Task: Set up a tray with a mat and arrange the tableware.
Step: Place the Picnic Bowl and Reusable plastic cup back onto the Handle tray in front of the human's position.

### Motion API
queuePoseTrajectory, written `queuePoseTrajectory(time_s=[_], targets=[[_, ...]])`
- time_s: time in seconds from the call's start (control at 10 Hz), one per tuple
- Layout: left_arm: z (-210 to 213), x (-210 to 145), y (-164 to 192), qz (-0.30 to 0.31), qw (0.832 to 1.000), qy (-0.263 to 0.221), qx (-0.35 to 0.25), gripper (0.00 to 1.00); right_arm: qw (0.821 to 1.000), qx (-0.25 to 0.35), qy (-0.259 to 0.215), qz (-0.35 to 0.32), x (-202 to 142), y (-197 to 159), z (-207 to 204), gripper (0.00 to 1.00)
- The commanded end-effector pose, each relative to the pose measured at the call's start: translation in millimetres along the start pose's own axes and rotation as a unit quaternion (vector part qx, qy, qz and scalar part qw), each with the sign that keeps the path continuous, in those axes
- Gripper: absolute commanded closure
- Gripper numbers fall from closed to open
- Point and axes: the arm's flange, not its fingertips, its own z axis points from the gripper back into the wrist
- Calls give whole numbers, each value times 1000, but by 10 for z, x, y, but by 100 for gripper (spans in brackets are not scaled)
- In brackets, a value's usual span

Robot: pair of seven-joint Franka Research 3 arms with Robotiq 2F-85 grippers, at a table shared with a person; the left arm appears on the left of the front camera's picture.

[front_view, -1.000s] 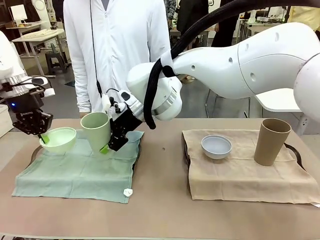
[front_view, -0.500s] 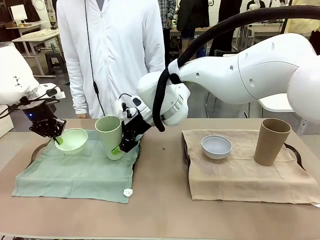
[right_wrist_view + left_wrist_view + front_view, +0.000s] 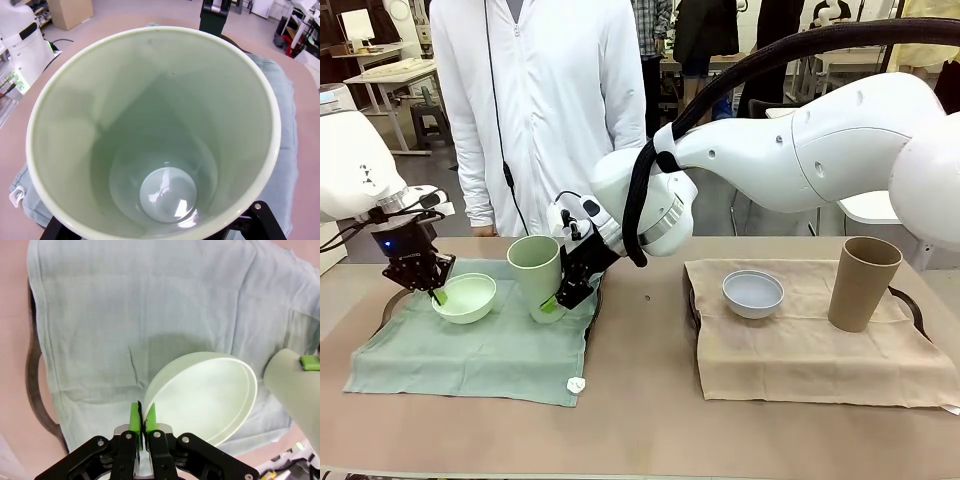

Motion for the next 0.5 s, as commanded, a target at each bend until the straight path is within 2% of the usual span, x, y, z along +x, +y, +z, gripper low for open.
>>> queuePoseTrajectory(time_s=[0.0,0.1,0.2,0.3,0.4], targets=[[8,89,60,6,1000,17,-14,59,1000,-6,-10,13,-26,23,-37,1],[18,88,57,7,1000,19,-17,36,1000,-5,-11,14,-28,21,-35,0],[49,92,56,8,1000,19,-21,0,1000,-8,-10,10,-19,18,-17,0],[73,82,61,11,999,23,-23,0,1000,-10,-13,1,-3,21,7,0],[83,76,65,17,999,32,-27,0,998,-15,-30,-44,1,20,82,0]])
